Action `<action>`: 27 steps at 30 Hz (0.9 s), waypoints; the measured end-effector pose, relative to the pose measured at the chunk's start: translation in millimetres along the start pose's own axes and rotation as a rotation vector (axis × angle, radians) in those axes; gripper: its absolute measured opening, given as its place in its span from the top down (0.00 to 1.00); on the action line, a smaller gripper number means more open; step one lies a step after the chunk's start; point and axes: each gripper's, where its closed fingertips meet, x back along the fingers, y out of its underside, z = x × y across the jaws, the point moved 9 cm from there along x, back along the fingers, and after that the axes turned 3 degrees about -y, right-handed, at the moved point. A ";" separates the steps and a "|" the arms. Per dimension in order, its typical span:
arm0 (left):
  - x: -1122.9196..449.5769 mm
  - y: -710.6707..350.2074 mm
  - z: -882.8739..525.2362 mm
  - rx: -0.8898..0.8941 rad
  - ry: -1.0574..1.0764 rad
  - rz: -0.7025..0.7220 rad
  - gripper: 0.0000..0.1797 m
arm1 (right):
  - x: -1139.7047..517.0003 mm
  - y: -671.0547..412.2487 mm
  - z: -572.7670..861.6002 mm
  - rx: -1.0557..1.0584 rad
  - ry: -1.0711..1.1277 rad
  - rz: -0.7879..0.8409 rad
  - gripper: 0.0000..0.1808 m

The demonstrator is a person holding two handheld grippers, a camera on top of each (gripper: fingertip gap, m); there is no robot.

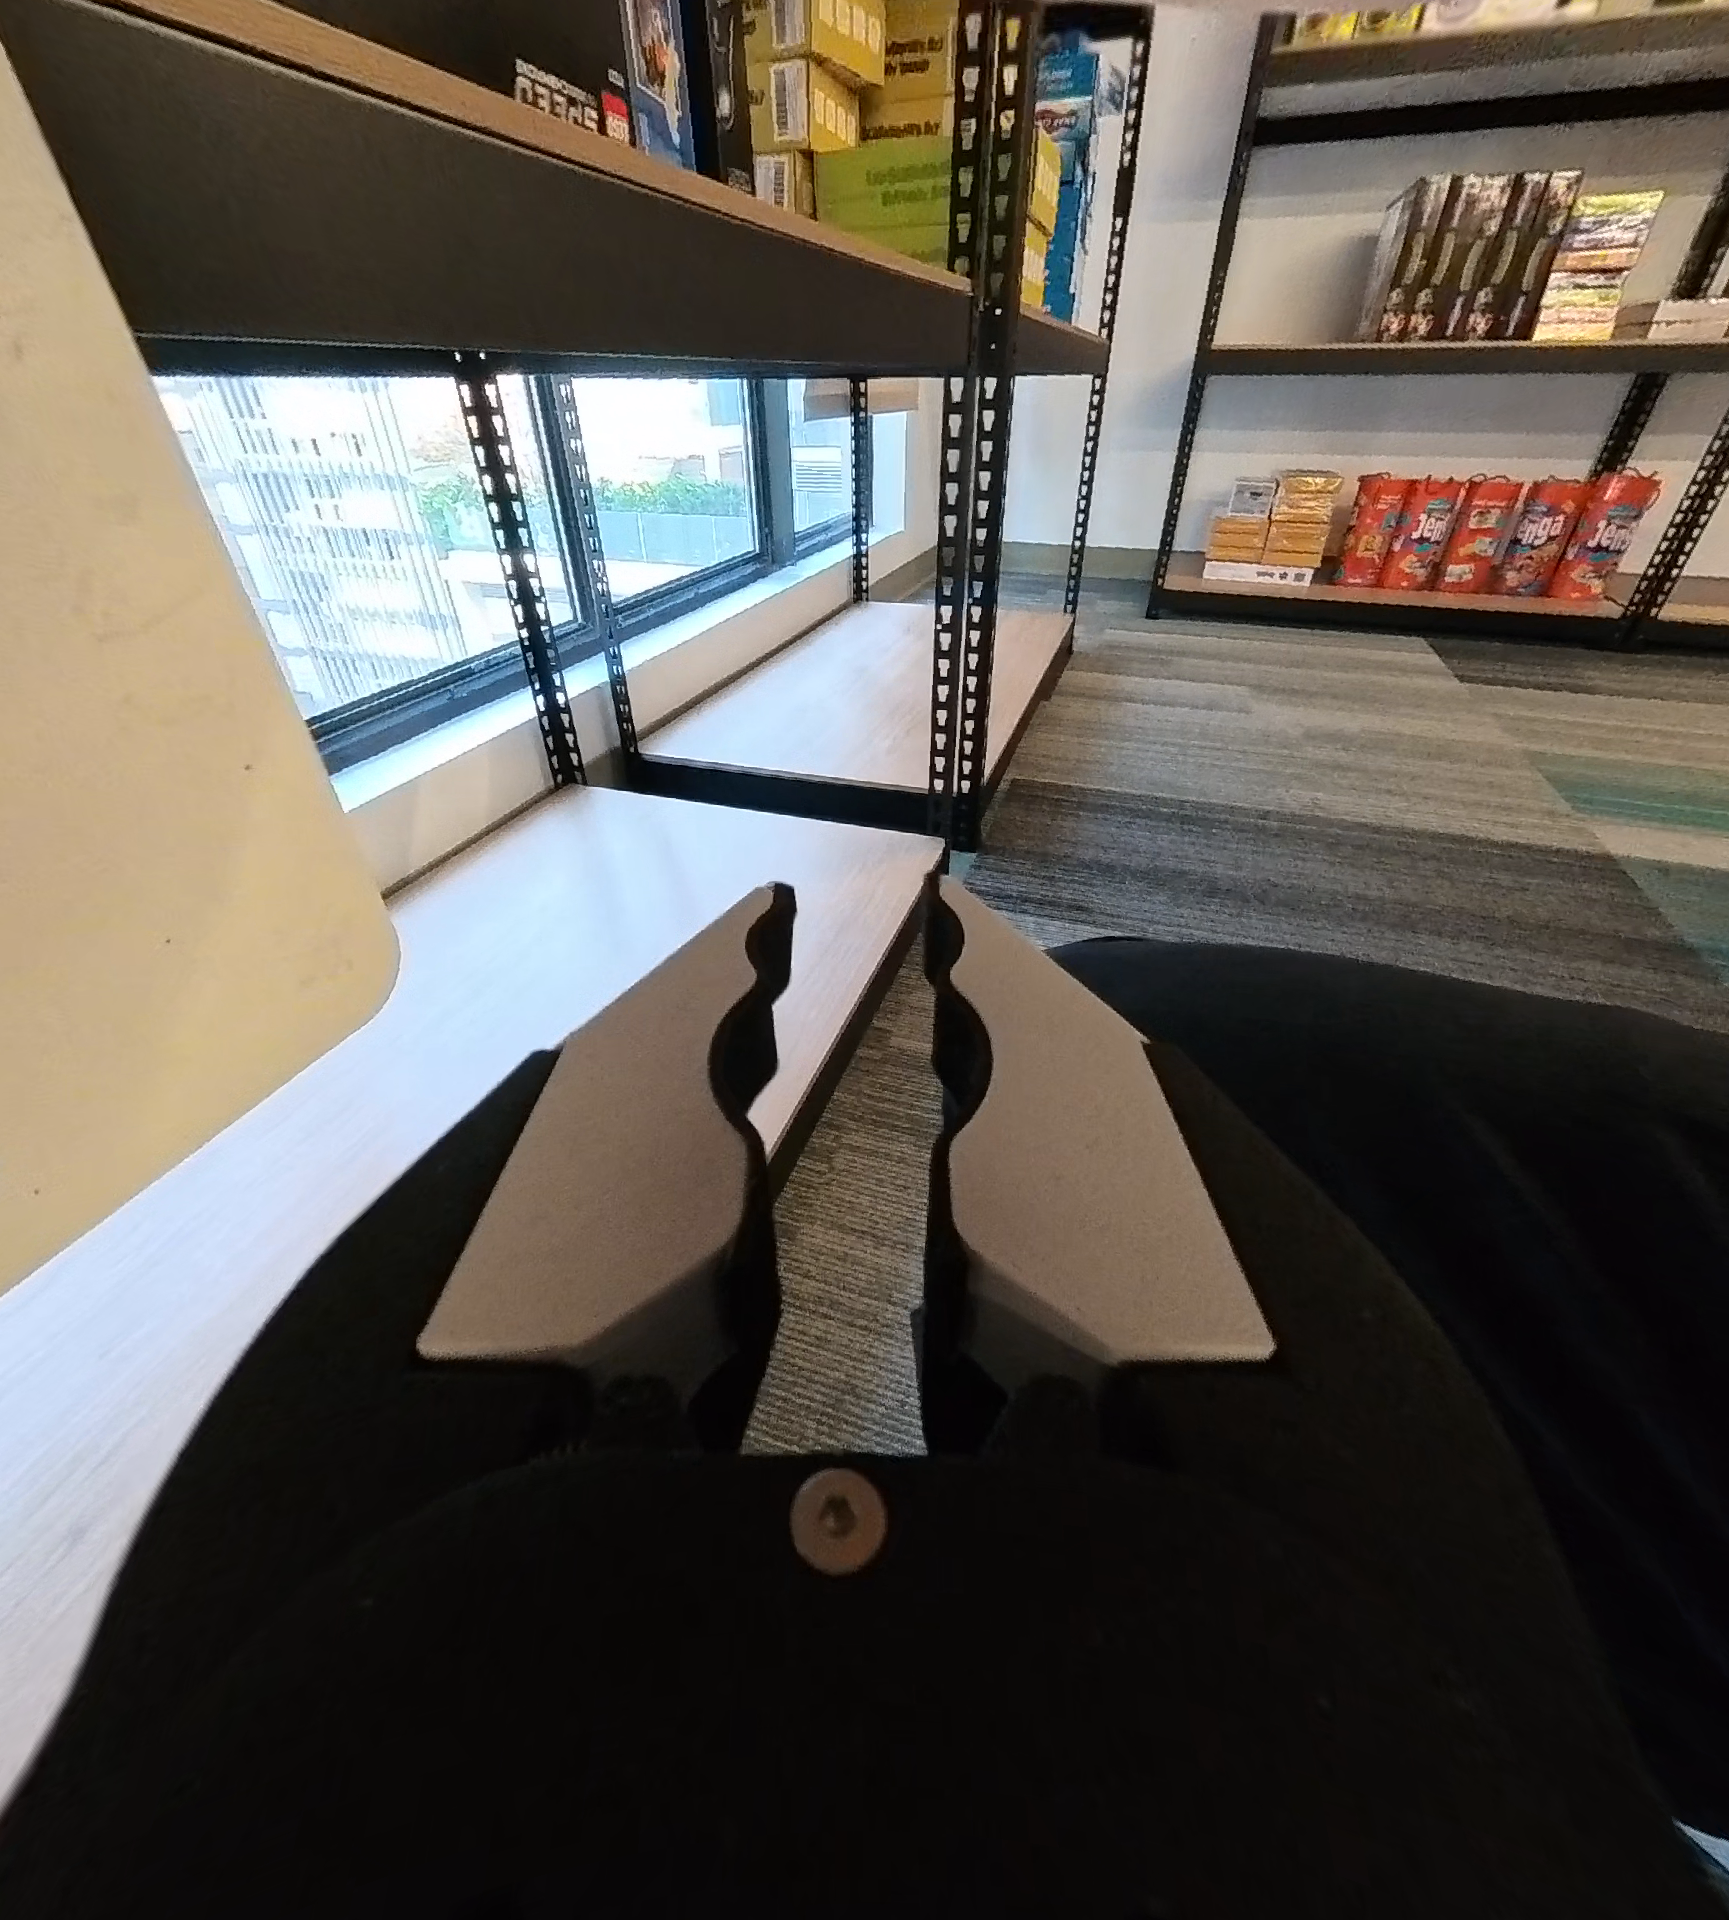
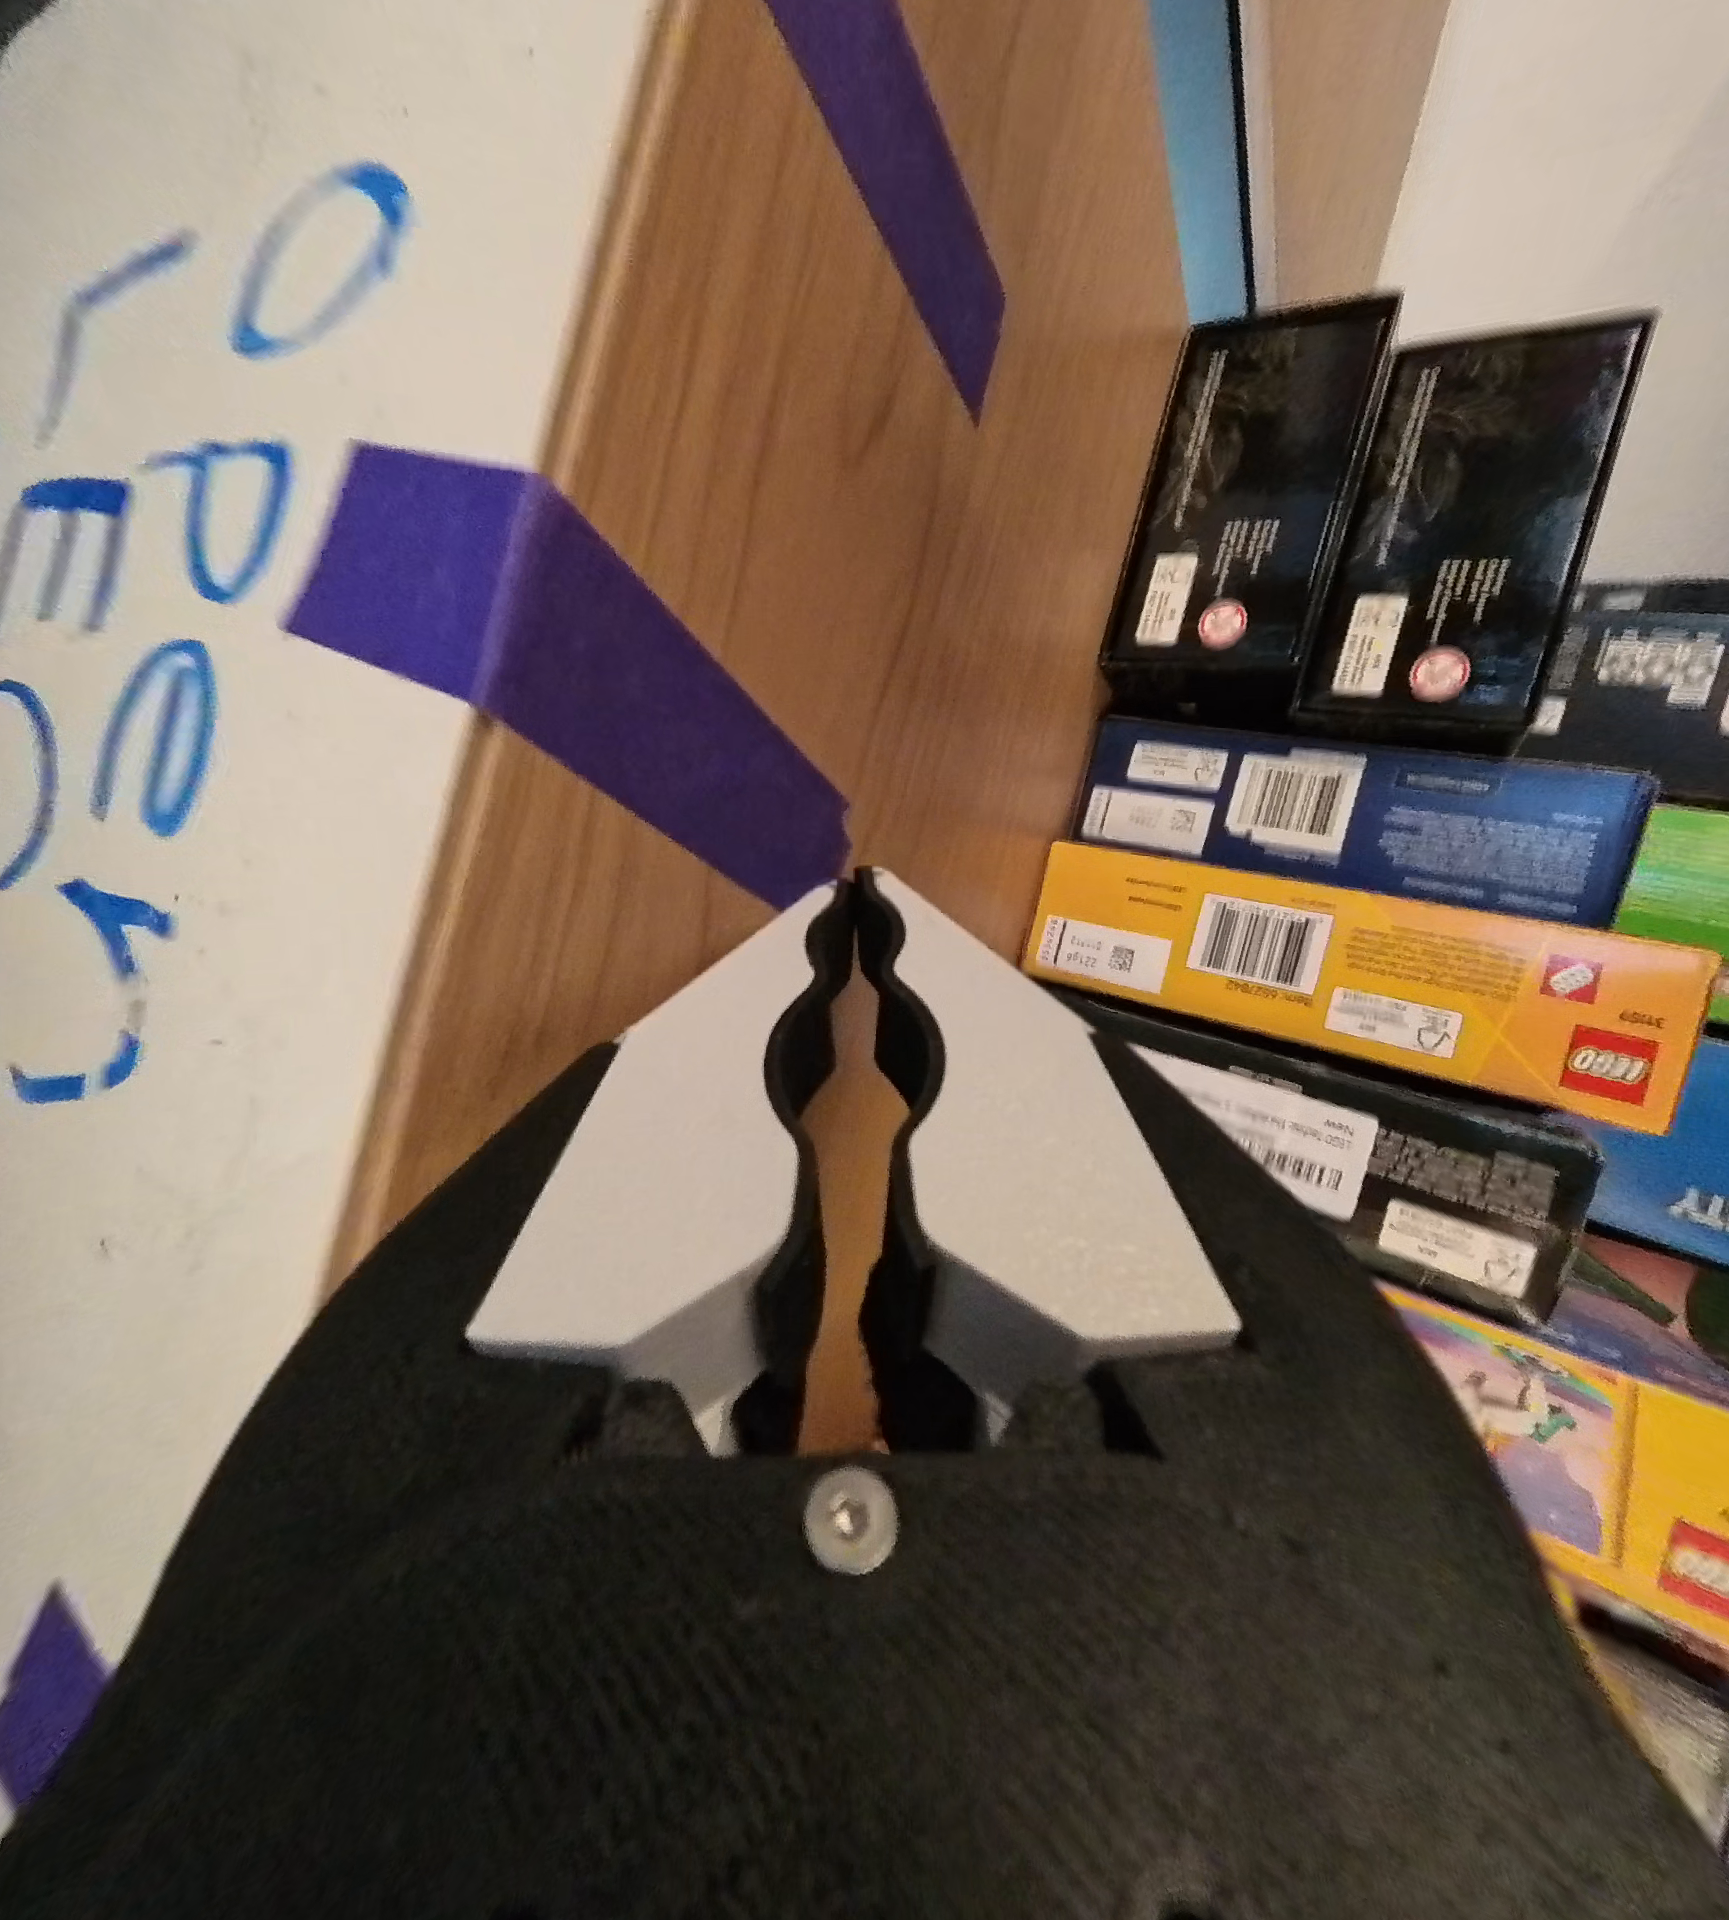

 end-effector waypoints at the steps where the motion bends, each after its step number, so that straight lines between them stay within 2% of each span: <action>1: -0.3 0.6 -0.7 0.007 0.002 -0.003 0.87 | 3.9 -6.4 -2.9 0.032 -0.006 0.032 1.00; 4: -0.4 1.8 -1.9 0.015 0.004 -0.004 0.87 | 3.6 -8.6 -6.3 0.134 0.042 0.034 1.00; 7: -1.2 1.8 -1.9 0.020 0.009 -0.003 0.87 | -0.9 -5.2 -1.8 0.061 0.019 0.049 1.00; 11: -2.2 1.0 0.6 0.018 0.017 -0.001 0.87 | 0.3 -9.5 -2.1 0.113 0.005 0.112 1.00; 14: -2.4 0.6 3.2 0.001 0.019 -0.005 0.87 | -6.2 7.5 3.7 0.050 0.004 0.069 1.00; 22: -0.2 3.3 0.3 0.005 0.006 -0.018 0.87 | 21.7 -30.8 -24.7 0.309 0.096 0.203 1.00; 27: 0.2 4.3 -2.0 0.022 0.006 -0.017 0.87 | 25.9 -44.2 -31.1 0.366 0.111 0.257 1.00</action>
